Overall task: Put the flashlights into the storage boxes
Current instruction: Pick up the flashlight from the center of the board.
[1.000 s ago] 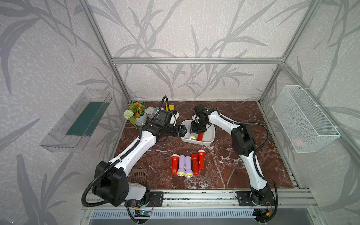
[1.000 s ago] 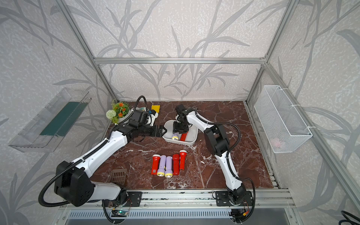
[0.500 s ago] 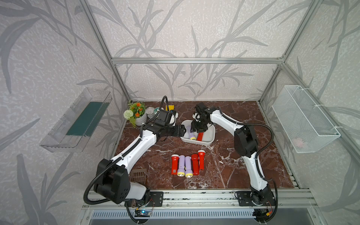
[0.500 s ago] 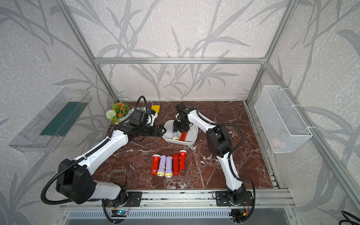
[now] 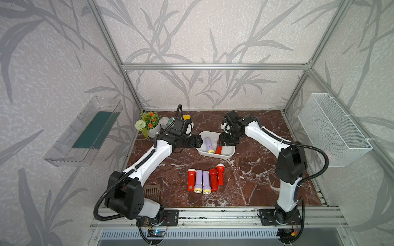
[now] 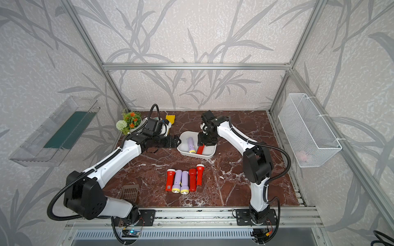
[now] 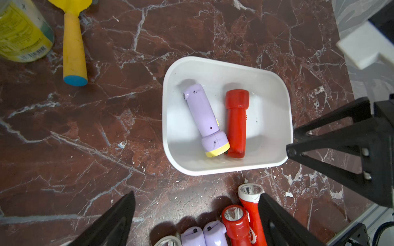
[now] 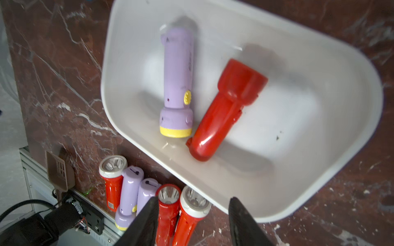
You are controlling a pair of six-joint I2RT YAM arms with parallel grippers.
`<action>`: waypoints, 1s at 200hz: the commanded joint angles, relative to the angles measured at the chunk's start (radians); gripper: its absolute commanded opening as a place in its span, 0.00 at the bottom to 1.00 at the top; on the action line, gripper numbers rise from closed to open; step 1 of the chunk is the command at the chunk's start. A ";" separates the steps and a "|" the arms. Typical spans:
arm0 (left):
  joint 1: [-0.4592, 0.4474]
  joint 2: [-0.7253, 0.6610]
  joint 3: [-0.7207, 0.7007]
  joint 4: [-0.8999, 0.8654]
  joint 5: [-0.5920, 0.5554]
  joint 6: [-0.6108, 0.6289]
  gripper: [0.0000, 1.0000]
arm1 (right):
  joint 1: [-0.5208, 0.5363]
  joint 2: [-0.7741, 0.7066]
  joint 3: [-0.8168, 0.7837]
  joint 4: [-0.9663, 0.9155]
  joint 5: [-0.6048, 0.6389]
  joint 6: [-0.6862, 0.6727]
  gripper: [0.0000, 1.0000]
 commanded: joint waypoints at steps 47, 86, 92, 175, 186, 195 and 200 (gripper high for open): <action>-0.030 -0.168 -0.181 -0.021 -0.040 -0.163 0.93 | 0.014 -0.285 -0.340 0.070 -0.040 0.043 0.53; -0.057 -0.230 -0.228 -0.037 -0.053 -0.200 0.93 | 0.073 -0.400 -0.515 0.144 -0.048 0.121 0.53; -0.059 -0.237 -0.231 -0.042 -0.052 -0.202 0.93 | 0.088 -0.408 -0.533 0.153 -0.044 0.131 0.53; -0.076 -0.282 -0.233 -0.075 -0.053 -0.186 0.93 | 0.223 -0.354 -0.638 0.282 -0.012 0.241 0.53; -0.076 -0.287 -0.239 -0.072 -0.051 -0.182 0.93 | 0.224 -0.340 -0.640 0.290 -0.015 0.240 0.52; -0.077 -0.291 -0.243 -0.065 -0.037 -0.175 0.93 | 0.224 -0.329 -0.639 0.294 -0.015 0.237 0.53; -0.077 -0.295 -0.248 -0.061 -0.026 -0.174 0.93 | 0.224 -0.319 -0.637 0.295 -0.012 0.235 0.53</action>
